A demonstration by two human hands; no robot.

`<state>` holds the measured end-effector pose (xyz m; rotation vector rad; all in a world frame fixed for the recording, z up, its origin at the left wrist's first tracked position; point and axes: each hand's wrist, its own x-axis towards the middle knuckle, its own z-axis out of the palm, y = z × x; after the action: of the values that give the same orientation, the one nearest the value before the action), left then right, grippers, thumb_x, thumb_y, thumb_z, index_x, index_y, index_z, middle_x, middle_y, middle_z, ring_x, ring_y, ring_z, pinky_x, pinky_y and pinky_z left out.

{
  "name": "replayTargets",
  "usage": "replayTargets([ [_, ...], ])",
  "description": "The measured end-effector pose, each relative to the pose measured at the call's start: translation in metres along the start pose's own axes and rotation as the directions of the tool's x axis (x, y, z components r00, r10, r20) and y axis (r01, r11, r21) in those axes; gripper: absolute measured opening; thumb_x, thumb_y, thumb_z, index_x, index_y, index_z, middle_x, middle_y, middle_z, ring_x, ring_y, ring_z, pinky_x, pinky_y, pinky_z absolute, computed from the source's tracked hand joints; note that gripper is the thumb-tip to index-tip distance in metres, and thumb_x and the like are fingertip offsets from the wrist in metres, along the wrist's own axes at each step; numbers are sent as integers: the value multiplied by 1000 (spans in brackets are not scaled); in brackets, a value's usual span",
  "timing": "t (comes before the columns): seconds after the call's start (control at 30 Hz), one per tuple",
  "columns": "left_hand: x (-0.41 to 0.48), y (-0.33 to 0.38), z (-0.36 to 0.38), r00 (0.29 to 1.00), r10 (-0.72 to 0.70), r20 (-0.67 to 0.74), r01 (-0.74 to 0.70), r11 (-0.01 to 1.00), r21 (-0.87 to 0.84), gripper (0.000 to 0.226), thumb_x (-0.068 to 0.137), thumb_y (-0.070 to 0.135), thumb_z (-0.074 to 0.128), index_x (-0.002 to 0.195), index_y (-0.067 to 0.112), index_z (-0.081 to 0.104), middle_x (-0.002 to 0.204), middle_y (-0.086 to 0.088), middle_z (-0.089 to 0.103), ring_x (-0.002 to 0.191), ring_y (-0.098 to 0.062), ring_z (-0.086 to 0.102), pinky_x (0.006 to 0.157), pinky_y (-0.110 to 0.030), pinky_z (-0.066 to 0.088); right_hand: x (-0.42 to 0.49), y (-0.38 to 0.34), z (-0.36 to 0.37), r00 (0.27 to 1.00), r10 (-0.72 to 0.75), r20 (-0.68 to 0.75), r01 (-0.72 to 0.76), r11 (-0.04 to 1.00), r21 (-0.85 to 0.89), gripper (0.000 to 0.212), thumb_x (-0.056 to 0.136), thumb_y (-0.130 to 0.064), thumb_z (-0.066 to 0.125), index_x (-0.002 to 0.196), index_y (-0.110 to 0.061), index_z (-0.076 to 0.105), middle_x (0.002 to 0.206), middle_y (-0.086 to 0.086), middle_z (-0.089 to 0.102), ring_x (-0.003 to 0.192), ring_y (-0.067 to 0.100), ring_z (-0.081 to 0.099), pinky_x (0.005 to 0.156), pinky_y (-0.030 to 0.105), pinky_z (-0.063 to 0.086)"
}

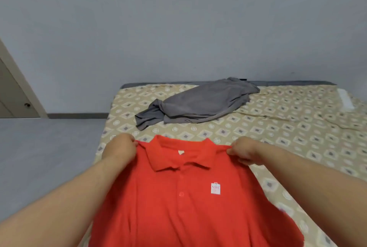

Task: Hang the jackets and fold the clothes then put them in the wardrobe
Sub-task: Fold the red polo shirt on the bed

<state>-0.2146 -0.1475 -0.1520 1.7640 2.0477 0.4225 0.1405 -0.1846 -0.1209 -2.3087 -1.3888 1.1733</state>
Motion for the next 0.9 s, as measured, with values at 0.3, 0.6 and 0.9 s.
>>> replayTargets([
  [0.3, -68, 12, 78, 944, 319, 87, -327, 940, 96, 70, 95, 48, 51, 156, 24, 25, 166, -9, 2, 153, -28, 4, 123, -45, 11, 7, 47, 50, 860, -207, -466, 218, 975, -32, 47, 89, -12, 57, 135, -4, 56, 139, 17, 55, 130, 29, 48, 107, 30, 34],
  [0.6, -134, -15, 130, 949, 281, 140, -314, 849, 425, 95, 74, 64, -18, 159, 26, 1, 167, -4, -3, 153, -19, -6, 121, -41, -10, -38, 135, 53, 908, 310, -281, -170, 887, 430, 33, 78, -37, 71, 81, -4, 69, 59, 11, 68, 52, 27, 66, 52, 29, 49],
  [0.9, -125, -17, 126, 936, 213, 281, -313, 869, 384, 79, 93, 67, 10, 158, 25, -6, 166, -5, -11, 152, -19, -12, 119, -40, -13, -28, 104, 15, 573, 241, -783, -4, 957, 291, 37, 87, -12, 63, 121, -2, 57, 125, 24, 59, 114, 42, 57, 99, 47, 46],
])
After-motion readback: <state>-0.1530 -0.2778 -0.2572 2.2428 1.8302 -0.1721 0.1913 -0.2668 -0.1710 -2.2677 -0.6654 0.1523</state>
